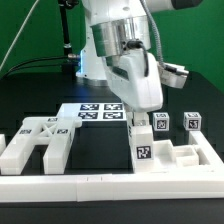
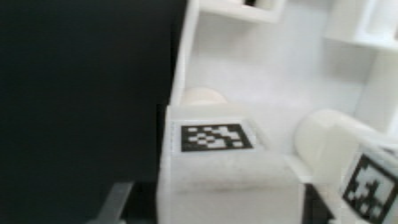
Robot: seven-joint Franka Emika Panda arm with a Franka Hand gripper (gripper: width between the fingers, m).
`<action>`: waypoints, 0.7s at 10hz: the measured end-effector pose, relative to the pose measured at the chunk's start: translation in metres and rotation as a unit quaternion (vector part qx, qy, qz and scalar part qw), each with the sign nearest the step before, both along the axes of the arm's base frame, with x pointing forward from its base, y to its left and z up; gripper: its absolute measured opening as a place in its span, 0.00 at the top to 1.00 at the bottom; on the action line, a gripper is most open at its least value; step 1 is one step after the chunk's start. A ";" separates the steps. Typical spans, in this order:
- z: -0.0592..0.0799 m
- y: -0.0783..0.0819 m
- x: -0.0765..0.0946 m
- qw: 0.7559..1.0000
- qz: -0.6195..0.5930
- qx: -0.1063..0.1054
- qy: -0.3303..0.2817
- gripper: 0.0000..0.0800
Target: Assemble chair
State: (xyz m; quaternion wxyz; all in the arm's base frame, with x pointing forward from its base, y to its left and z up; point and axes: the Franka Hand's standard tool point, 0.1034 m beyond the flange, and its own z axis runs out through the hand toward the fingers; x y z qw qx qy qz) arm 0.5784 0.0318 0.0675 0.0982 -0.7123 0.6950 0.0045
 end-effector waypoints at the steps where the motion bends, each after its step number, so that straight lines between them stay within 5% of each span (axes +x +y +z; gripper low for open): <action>1: 0.000 0.000 0.000 0.999 -0.034 0.006 0.005 0.64; 4: -0.002 0.005 -0.003 0.995 -0.098 0.016 0.020 0.64; 5: -0.002 0.005 -0.003 0.994 -0.108 0.018 0.022 0.50; 6: -0.003 0.006 -0.003 0.994 -0.103 0.017 0.022 0.50; 7: -0.003 0.006 -0.003 0.994 -0.103 0.017 0.022 0.26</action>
Offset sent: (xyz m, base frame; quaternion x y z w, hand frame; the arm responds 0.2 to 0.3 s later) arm -0.0006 0.0033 -0.0010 -0.0054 0.0232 0.1062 0.9941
